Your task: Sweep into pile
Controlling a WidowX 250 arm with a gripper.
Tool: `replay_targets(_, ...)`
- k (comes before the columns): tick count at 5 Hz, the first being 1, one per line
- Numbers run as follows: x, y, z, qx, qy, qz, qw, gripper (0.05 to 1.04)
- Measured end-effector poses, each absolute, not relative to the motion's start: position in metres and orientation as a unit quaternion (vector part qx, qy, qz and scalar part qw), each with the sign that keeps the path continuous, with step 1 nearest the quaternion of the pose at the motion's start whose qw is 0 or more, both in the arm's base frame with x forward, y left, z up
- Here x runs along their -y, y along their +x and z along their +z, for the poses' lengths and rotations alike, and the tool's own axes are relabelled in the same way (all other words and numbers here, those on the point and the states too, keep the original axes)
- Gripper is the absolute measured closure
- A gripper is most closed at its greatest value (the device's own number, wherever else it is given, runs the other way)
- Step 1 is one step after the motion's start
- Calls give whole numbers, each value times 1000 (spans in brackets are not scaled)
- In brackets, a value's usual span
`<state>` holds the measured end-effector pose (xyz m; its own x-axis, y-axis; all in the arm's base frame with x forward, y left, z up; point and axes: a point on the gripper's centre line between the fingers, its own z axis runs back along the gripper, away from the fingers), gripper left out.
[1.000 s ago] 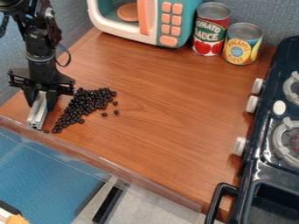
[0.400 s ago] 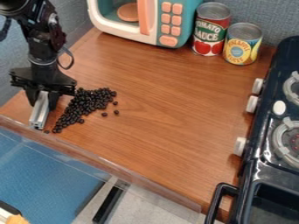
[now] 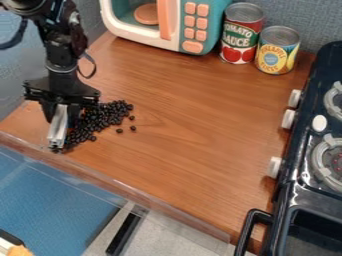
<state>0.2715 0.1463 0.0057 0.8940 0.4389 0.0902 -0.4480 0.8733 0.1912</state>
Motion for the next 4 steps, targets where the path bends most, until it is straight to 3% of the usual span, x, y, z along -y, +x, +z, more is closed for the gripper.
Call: replay_targets(4,-121,293,4,26,99,236,966,697)
